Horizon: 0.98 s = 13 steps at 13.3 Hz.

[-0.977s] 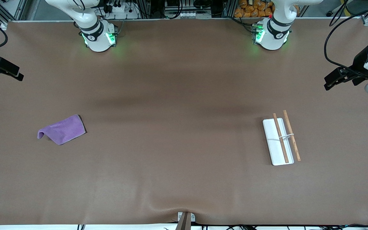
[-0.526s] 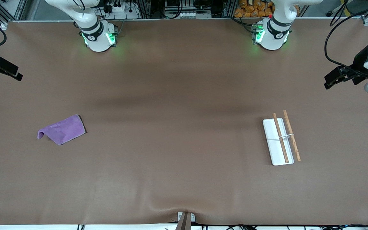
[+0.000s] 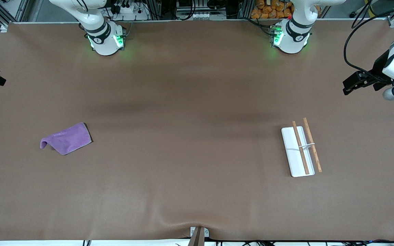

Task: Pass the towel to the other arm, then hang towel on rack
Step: 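Move the right gripper down toward the purple towel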

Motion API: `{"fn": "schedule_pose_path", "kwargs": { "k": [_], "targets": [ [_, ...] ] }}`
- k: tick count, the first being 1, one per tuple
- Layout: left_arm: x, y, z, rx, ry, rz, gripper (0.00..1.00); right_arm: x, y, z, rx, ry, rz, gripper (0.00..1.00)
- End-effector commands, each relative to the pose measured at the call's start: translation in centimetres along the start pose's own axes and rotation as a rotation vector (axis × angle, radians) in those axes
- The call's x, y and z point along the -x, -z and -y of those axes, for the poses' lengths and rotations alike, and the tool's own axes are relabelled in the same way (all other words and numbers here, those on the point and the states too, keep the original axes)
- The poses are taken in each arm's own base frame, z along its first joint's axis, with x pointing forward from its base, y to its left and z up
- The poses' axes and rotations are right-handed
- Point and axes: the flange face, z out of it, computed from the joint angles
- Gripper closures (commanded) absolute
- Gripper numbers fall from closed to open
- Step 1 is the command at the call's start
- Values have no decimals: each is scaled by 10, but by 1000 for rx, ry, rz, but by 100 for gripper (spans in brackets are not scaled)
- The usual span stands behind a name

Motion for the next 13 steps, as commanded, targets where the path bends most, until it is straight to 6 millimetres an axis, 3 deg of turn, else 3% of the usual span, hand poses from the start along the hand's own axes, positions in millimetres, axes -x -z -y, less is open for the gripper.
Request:
{"fn": "schedule_pose_path", "kwargs": {
  "k": [1,4,9,13],
  "targets": [
    [-1,2,2,12,-13,10,0,-42,-65,-6,36,-9,115,0],
    [-1,4,1,10,-16,5,0,-70,-119,-21,48,-31,167,0],
    [-4,-1,-4,-4,-32,11,0,-99,-193,-42,49,-61,224,0],
    [-9,-6,-8,-4,-35,11,0,-109,-240,-52,42,-33,218,0]
  ]
}}
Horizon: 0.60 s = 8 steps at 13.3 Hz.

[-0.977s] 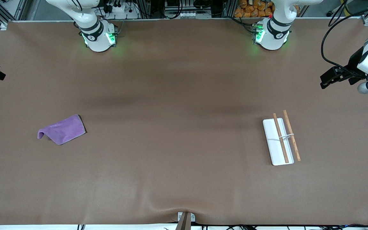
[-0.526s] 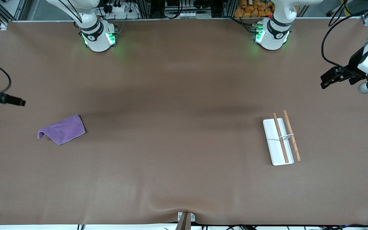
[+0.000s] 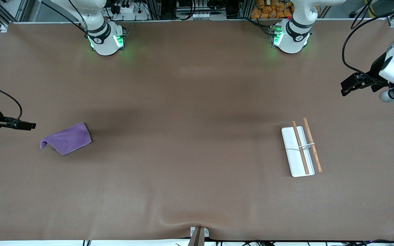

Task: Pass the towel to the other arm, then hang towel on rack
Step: 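Move the right gripper down toward the purple towel, then grasp the purple towel corner with the right gripper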

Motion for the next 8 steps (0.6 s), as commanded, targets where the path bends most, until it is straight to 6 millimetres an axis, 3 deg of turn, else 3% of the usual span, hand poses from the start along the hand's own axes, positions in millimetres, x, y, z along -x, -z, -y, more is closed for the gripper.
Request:
{"fn": "schedule_pose_path", "kwargs": {
  "k": [1,4,8],
  "targets": [
    [-7,0,-3,-1,-24,-3,0,-6,-24,-5,4,15,-1,0],
    [-14,-10,-5,-3,-25,4,0,-28,-63,-16,2,34,-11,0],
    [-11,-1,-10,4,-33,-12,0,-49,-95,-47,-44,-36,-55,0]
  ]
}}
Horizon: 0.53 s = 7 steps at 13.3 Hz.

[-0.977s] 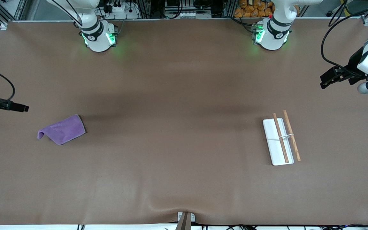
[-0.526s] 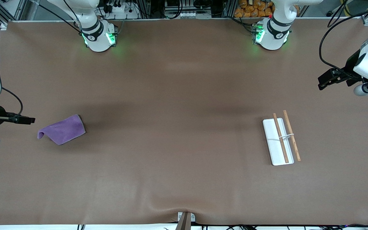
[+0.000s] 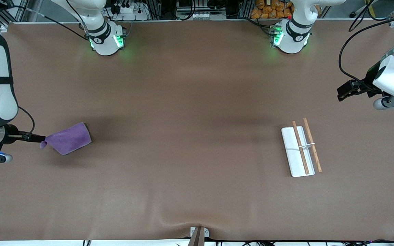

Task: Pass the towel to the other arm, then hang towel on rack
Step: 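Grasp the purple towel corner with the right gripper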

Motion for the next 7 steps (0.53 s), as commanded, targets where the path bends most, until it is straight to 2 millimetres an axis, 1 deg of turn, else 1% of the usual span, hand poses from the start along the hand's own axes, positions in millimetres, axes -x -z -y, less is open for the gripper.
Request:
{"fn": "schedule_pose_path", "kwargs": {
  "k": [1,2,4,5,7],
  "targets": [
    [4,14,-8,1,-38,-22,0,-8,-20,-24,-80,-60,-1,0],
    [6,19,-6,3,-35,-26,0,-11,-32,-27,-113,-81,15,0],
    [8,22,-4,4,-31,-31,0,-16,-56,-43,-147,-123,27,0],
    [8,22,-4,4,-33,-29,0,-17,-63,-46,-175,-142,32,0],
    [8,24,-4,5,-31,-34,0,-18,-71,-44,-193,-151,40,0]
  ]
}}
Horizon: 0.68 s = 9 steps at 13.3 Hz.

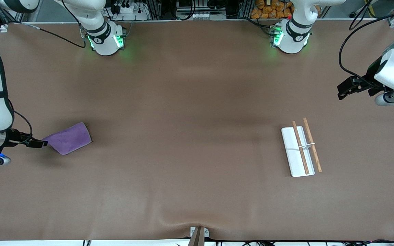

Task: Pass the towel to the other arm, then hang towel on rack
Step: 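Grasp the purple towel corner with the right gripper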

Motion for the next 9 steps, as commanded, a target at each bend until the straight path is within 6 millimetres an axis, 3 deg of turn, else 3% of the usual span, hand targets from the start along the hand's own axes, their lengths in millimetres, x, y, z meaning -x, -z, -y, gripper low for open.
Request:
{"fn": "schedule_pose_path", "kwargs": {
  "k": [1,4,5,6,7,9],
  "targets": [
    [6,11,2,0,-21,-10,0,-4,-8,0,-42,-13,3,0],
    [9,14,2,0,-20,-7,0,-6,-25,1,-69,-26,24,0],
    [9,12,2,0,-21,-4,0,-5,-27,1,-69,-16,34,16],
    [8,10,3,-1,-19,-1,0,-3,-30,1,-69,-12,43,75],
    [9,10,3,-1,-19,2,0,-2,-33,2,-70,-13,46,100],
    [7,7,2,-2,-16,7,0,-2,-34,3,-70,-11,51,100]
  ]
}}
